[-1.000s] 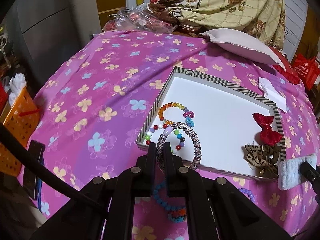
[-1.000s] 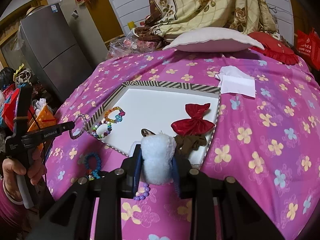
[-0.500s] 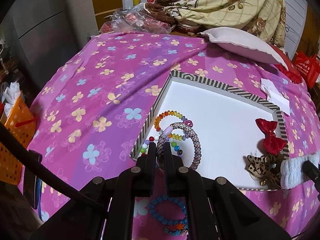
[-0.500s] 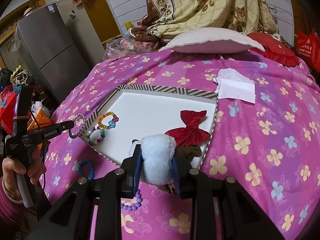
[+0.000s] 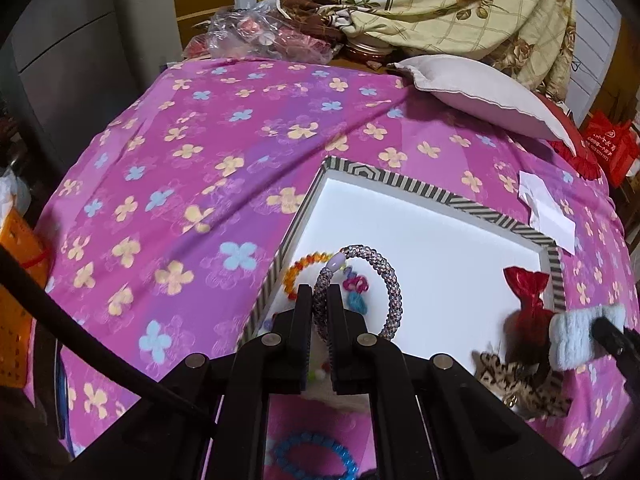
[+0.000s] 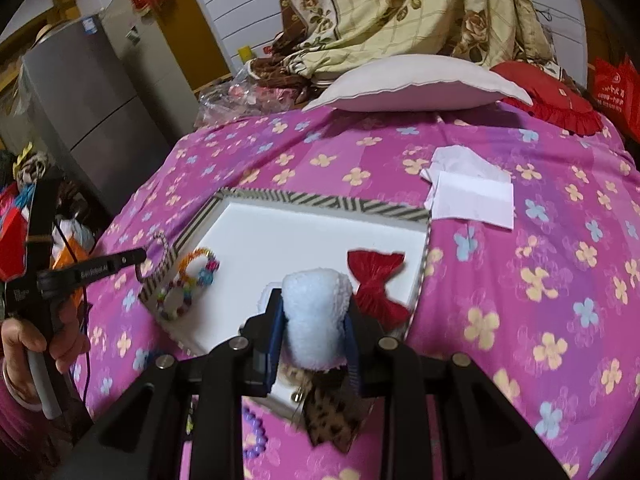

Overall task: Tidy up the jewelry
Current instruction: 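Carry the scrunchie into the tray with the right tool while the left drops its bracelet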

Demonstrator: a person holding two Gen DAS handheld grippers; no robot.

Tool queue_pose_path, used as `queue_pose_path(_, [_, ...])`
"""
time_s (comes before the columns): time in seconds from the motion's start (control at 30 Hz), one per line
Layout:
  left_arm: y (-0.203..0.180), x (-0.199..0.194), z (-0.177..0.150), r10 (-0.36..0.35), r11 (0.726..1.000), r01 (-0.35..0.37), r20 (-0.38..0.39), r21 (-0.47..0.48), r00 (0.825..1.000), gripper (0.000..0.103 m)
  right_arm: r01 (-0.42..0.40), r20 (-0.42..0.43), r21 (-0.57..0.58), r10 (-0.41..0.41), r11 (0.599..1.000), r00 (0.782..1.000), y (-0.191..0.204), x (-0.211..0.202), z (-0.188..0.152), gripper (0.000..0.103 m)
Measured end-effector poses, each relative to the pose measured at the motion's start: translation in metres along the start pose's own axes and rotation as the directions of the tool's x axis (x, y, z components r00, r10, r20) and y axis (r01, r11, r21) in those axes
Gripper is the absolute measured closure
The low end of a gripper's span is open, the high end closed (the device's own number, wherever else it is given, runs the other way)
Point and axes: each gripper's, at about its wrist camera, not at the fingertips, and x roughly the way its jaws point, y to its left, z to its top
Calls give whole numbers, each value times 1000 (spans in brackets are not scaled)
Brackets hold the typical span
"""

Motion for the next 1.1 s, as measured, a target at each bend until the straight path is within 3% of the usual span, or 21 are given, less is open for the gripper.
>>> queue_pose_path(0.3, [-8,40,31,-2,1000,0,-46,-27,999,84,-36,-19,131,39,991,999,-27,54,39,75])
queue_pose_path(0.53, [-4,70,44,36,999,-38,-67,-37,997,84,5,-41,225,4,974,999,-54,96,41,75])
queue_pose_path(0.67, [2,86,48,40,998,-45,-86,-54,995,84,69,-50,226,-59,972,997,-64,108,37,74])
queue_pose_path(0.87, [4,99,46,35,997,-41,-98,-67,995,84,105,-57,185,-96,977,994,-62,105,34,65])
queue_pose_path(0.97, [5,101,43,26,996,-34,-109,-79,994,84,120,-50,154,-114,981,992,-56,93,34,45])
queue_pose_path(1.1, [5,93,39,23,997,-30,-96,-70,995,77,115,-30,133,-112,984,993,-52,76,30,43])
